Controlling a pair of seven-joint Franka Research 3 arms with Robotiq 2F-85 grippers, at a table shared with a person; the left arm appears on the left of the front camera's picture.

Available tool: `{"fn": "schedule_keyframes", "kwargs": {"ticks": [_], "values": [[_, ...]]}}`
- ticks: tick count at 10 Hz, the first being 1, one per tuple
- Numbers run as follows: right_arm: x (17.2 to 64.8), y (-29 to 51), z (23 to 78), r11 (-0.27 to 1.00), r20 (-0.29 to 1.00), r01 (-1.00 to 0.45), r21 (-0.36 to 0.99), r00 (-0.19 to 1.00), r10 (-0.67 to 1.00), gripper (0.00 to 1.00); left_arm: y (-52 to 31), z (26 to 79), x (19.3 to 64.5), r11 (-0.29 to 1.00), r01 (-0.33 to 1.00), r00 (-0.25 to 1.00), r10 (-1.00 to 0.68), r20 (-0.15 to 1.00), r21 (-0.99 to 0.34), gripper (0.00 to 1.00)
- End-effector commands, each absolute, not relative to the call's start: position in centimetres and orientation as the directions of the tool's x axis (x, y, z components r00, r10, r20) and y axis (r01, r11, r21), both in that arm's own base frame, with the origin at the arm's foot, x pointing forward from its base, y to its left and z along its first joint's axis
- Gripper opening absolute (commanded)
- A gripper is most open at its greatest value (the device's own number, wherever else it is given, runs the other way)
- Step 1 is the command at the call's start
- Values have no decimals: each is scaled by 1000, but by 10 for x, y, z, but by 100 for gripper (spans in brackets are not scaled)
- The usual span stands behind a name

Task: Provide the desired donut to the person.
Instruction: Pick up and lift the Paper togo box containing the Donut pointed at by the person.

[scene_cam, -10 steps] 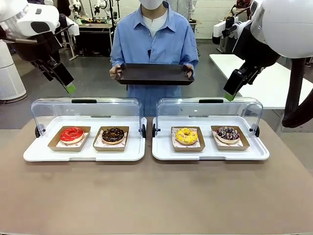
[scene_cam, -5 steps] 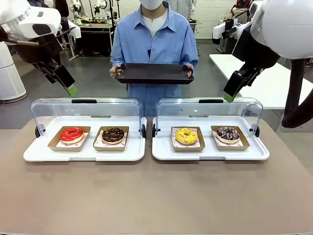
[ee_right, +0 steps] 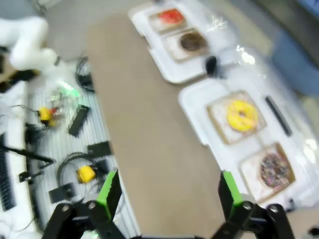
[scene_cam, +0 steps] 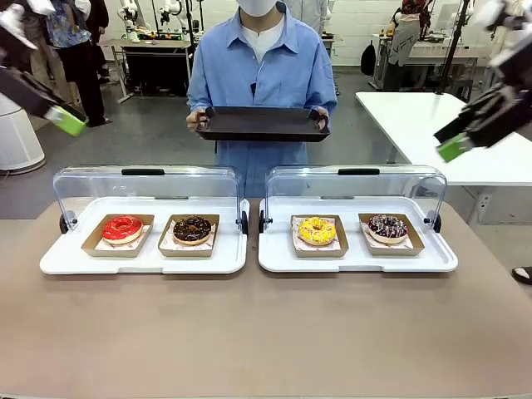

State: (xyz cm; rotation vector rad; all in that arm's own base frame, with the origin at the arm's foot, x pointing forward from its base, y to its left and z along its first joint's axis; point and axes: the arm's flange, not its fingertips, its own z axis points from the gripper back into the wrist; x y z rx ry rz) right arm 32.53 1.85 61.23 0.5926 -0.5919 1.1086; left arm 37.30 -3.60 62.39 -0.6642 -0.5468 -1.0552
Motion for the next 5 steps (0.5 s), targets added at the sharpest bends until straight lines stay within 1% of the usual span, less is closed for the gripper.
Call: {"fn": "schedule_keyframes", "kwargs": {"ticks": [1, 2, 3, 4, 5], "values": [[337, -14, 614, 223, 757, -936, 272, 352, 551, 100, 4, 628, 387, 187, 934, 355, -568, 742, -305, 100], [344, -34, 612, 181, 800, -938, 295, 346, 491, 100, 27, 624, 386, 163, 956, 292, -518, 804, -243, 100], [351, -49, 606, 149, 821, -941, 304, 339, 459, 100, 46, 616, 389, 160, 963, 270, -479, 835, -219, 100], [360, -61, 597, 124, 837, -943, 309, 332, 436, 100, 61, 610, 396, 147, 970, 240, -460, 855, -193, 100], [368, -72, 586, 130, 845, -945, 299, 326, 425, 100, 72, 603, 398, 147, 975, 217, -448, 868, -168, 100]]}}
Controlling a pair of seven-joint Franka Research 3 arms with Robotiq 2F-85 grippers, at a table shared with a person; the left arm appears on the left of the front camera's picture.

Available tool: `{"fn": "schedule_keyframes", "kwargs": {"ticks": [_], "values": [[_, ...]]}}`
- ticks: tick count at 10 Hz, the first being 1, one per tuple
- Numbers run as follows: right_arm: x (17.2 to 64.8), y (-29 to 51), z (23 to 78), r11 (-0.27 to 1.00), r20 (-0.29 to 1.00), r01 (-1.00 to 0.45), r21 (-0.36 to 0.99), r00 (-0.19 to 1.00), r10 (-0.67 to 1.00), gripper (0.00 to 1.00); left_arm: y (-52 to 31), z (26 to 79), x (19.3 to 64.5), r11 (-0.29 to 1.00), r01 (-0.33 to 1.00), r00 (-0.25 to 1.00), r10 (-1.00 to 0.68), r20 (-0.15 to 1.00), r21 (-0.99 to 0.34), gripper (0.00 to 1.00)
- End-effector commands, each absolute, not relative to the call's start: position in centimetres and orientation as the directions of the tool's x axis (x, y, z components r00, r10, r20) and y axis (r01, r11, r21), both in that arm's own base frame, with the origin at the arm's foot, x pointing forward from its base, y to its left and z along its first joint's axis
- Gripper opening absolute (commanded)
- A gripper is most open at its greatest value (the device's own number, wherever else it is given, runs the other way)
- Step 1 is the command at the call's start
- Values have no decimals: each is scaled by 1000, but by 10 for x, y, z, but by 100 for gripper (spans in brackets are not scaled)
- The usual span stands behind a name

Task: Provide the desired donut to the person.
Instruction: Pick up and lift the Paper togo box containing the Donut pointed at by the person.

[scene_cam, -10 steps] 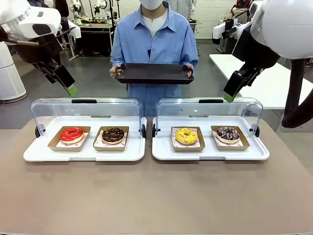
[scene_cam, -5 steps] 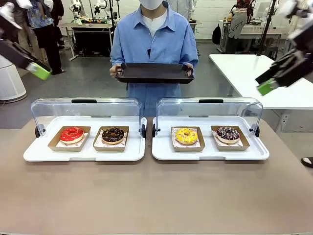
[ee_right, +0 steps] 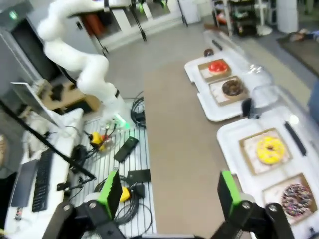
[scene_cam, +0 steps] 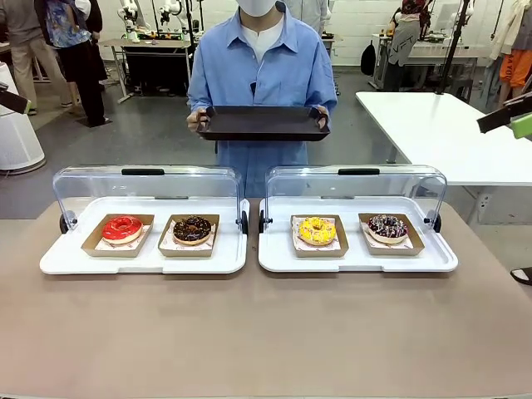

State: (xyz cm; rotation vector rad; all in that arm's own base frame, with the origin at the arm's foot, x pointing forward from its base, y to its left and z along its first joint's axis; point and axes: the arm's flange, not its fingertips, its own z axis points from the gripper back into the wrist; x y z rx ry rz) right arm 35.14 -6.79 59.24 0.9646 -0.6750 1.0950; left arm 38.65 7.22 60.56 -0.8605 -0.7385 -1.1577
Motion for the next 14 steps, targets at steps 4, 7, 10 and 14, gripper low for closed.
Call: {"fn": "schedule_keyframes", "kwargs": {"ticks": [4, 7, 10, 14], "values": [[370, -106, 549, 268, 850, -927, 262, 354, 391, 100, 102, 574, 402, 197, 969, 222, -424, 878, -149, 100], [358, -119, 543, 310, 855, -924, 226, 340, 391, 100, 124, 564, 395, 223, 965, 231, -456, 860, -140, 100], [354, -123, 543, 322, 850, -922, 215, 339, 404, 100, 130, 558, 387, 244, 959, 249, -488, 837, -144, 100], [355, -128, 548, 311, 837, -919, 244, 361, 411, 100, 133, 560, 391, 257, 952, 273, -468, 840, -166, 100]]}}
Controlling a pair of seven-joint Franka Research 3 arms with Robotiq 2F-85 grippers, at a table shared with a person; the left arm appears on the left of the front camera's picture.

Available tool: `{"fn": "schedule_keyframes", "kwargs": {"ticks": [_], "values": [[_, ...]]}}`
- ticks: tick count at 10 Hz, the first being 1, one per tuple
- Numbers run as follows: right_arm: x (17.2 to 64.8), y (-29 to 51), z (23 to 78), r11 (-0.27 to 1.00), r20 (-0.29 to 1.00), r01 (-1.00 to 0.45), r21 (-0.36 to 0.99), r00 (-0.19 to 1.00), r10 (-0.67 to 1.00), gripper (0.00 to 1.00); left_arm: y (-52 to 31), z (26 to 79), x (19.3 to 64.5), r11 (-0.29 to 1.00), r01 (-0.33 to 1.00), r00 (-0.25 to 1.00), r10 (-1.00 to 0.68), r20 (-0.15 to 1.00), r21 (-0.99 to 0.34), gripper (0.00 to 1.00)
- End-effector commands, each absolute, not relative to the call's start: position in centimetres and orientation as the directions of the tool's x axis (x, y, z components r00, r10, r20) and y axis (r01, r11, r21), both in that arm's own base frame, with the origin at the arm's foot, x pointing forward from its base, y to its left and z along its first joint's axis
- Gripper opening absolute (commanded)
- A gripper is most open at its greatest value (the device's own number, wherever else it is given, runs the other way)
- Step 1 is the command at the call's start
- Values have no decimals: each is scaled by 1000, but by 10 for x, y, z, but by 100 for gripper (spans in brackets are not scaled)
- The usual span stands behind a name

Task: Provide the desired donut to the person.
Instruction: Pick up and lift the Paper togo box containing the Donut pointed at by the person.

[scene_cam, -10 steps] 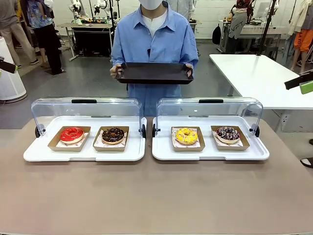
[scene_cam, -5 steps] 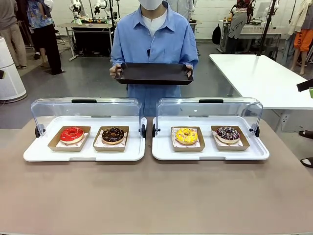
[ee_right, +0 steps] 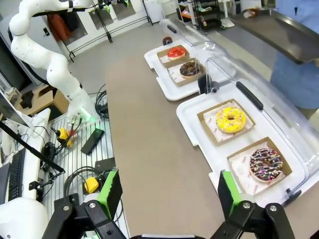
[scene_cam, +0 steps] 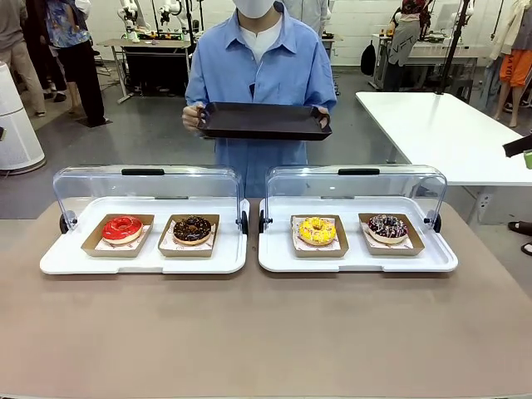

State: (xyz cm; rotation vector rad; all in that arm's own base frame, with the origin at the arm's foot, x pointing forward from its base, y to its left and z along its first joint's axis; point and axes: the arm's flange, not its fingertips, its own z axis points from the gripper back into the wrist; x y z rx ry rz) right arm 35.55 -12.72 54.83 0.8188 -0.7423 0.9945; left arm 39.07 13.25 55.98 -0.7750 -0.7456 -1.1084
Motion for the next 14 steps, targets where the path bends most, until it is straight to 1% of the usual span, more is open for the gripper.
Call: {"fn": "schedule_keyframes", "kwargs": {"ticks": [1, 14], "values": [[355, -128, 548, 311, 837, -919, 244, 361, 411, 100, 133, 560, 391, 257, 952, 273, -468, 840, -166, 100], [355, -128, 548, 311, 837, -919, 244, 361, 411, 100, 133, 560, 391, 257, 952, 273, -468, 840, -166, 100]]}}
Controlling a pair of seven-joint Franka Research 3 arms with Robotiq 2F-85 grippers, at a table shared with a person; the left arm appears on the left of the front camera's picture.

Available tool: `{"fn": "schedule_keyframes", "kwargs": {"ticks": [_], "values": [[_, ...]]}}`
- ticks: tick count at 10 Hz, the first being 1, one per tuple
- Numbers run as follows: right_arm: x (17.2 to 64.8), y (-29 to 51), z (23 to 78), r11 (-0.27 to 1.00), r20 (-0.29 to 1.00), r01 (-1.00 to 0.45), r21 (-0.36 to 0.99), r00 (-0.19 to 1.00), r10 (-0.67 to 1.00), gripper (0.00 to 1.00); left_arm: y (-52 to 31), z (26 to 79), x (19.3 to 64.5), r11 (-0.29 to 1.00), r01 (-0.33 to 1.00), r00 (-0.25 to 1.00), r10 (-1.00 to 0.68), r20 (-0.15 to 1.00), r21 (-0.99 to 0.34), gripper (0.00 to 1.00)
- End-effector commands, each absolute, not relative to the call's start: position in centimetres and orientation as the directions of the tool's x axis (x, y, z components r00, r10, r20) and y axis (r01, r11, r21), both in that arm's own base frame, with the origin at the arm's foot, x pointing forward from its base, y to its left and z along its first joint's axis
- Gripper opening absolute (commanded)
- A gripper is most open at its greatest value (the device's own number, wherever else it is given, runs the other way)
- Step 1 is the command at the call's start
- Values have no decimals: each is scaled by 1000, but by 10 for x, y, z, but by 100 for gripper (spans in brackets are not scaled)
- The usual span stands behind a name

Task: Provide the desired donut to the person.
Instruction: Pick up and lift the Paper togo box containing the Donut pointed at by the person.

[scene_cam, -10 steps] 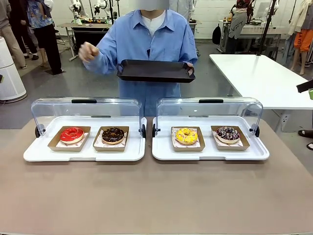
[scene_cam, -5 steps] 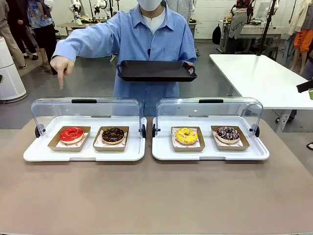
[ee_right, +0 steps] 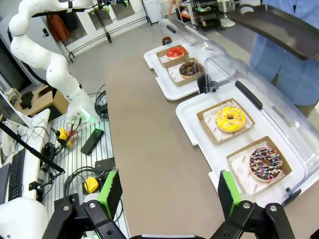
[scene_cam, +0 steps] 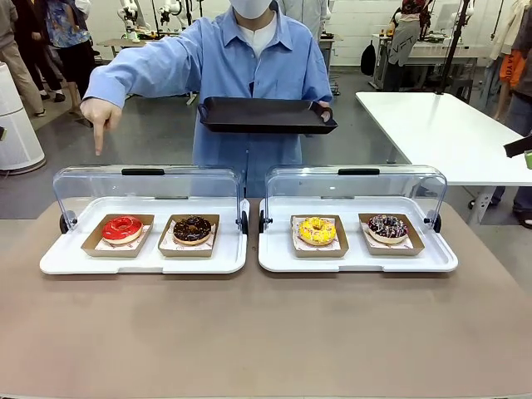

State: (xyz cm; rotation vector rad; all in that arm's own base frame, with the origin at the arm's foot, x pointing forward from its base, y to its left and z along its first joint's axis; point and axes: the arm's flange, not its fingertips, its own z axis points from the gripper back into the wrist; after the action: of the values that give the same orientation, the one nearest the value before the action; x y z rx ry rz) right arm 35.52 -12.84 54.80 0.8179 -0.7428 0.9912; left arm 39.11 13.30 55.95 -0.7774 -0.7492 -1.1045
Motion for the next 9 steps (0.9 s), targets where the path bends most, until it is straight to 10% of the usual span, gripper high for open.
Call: {"fn": "schedule_keyframes", "kwargs": {"ticks": [1, 9], "values": [[355, -128, 548, 311, 837, -919, 244, 361, 411, 100, 133, 560, 391, 257, 952, 273, -468, 840, -166, 100], [355, -128, 548, 311, 837, -919, 244, 361, 411, 100, 133, 560, 391, 257, 952, 273, -468, 840, -166, 100]]}}
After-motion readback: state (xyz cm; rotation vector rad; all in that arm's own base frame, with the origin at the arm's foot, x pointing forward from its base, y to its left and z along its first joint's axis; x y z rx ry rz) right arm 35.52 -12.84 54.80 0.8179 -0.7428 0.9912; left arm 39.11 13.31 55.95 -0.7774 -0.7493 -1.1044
